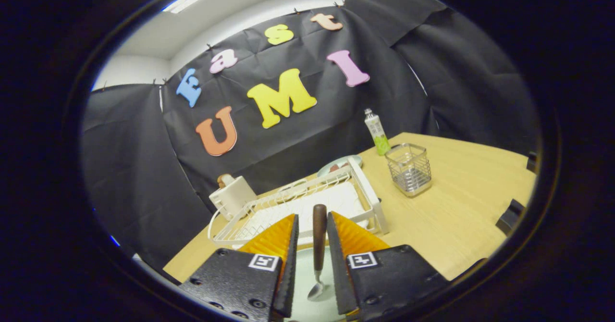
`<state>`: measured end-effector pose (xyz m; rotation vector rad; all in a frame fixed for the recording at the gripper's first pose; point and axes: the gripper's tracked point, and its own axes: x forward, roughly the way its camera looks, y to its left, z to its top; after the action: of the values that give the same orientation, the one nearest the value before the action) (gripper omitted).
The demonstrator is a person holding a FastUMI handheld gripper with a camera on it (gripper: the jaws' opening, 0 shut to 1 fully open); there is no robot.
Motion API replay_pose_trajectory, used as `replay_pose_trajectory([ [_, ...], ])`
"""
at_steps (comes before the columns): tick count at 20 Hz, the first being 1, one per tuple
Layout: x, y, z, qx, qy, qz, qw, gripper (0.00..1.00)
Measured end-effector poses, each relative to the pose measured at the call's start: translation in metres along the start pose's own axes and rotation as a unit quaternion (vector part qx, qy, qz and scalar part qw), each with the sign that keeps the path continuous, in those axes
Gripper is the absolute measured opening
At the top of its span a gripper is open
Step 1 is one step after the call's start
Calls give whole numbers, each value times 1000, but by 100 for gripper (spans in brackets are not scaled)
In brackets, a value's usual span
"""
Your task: Take the plate from the dish rack, then take the spoon from the basket and place it into the plate.
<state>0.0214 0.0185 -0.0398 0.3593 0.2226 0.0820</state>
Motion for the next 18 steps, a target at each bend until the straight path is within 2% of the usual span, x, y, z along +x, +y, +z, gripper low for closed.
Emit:
replay_pose_trajectory([
  [3,-13,5,21,-44,-51,-5,998,63],
  [8,-29,11,42,-87,-88,-2,992,98],
  [13,-54,14,83,-175,-128,-21,976,100],
  [15,-69,20,99,-184,-150,-22,971,100],
  [18,-84,21,100,-184,-158,-23,970,100],
])
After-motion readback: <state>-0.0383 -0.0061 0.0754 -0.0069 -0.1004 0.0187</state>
